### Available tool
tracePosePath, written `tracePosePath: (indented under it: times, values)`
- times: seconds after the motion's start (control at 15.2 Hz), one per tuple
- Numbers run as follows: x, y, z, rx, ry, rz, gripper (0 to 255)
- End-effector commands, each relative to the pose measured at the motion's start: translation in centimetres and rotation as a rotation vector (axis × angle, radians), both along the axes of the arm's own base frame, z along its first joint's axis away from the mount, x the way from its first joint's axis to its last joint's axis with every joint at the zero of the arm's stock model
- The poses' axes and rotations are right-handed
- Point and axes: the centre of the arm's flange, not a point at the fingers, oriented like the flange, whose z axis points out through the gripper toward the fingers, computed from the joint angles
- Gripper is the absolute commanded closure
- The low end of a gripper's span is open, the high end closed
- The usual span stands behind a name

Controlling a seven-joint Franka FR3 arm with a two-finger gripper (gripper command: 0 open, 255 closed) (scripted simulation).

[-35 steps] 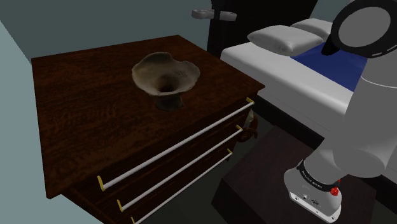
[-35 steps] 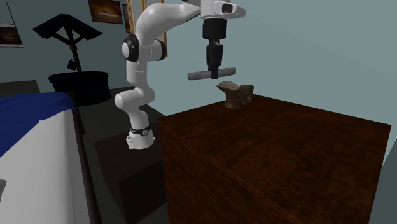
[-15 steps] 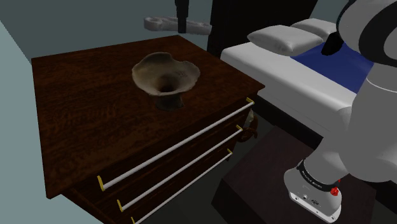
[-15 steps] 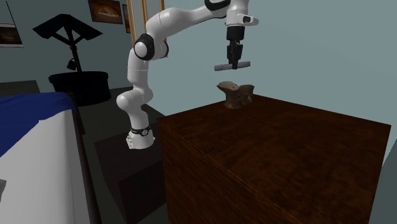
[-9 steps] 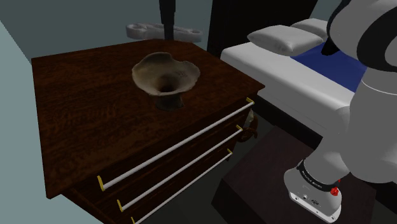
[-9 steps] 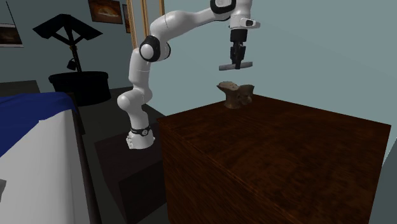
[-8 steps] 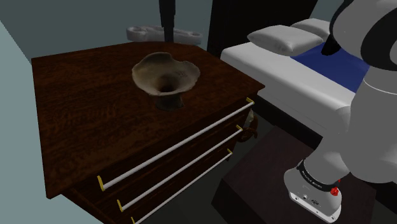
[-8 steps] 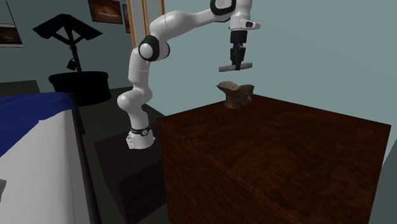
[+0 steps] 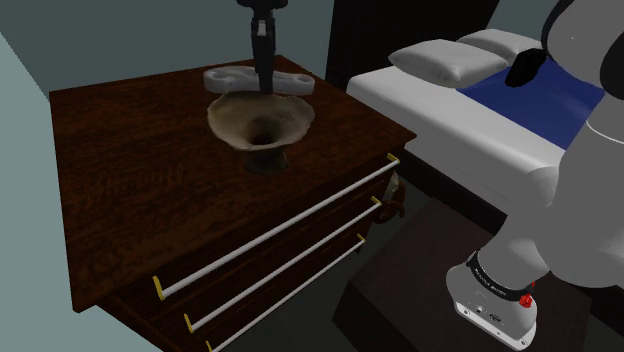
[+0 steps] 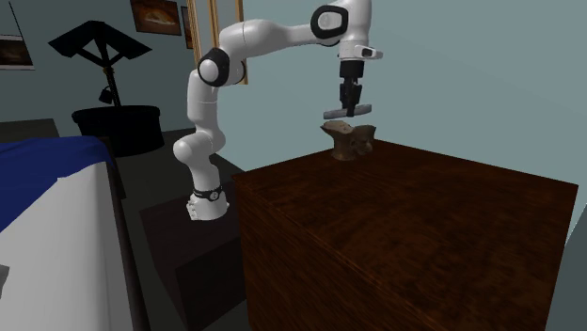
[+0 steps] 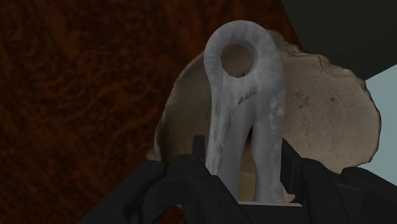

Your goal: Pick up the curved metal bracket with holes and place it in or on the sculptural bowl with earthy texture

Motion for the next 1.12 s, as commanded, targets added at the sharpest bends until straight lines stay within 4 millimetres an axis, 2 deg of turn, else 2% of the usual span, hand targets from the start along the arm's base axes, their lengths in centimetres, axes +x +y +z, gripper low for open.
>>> tracePosePath:
  times: [0.0, 0.07, 0.53, 0.59, 0.92, 1.06]
  values:
    - [-0.1, 0.0, -1.0, 0.000, -0.001, 0.000, 255]
    - [-0.1, 0.0, -1.6, 0.000, -0.001, 0.000, 255]
    - [-0.1, 0.0, -1.6, 0.000, -0.001, 0.000, 255]
    - [-0.1, 0.0, -1.6, 0.000, -0.001, 0.000, 0]
    - [-0.1, 0.0, -1.6, 0.000, -0.001, 0.000, 0]
    - [-0.1, 0.0, 1.0, 0.000, -0.001, 0.000, 0]
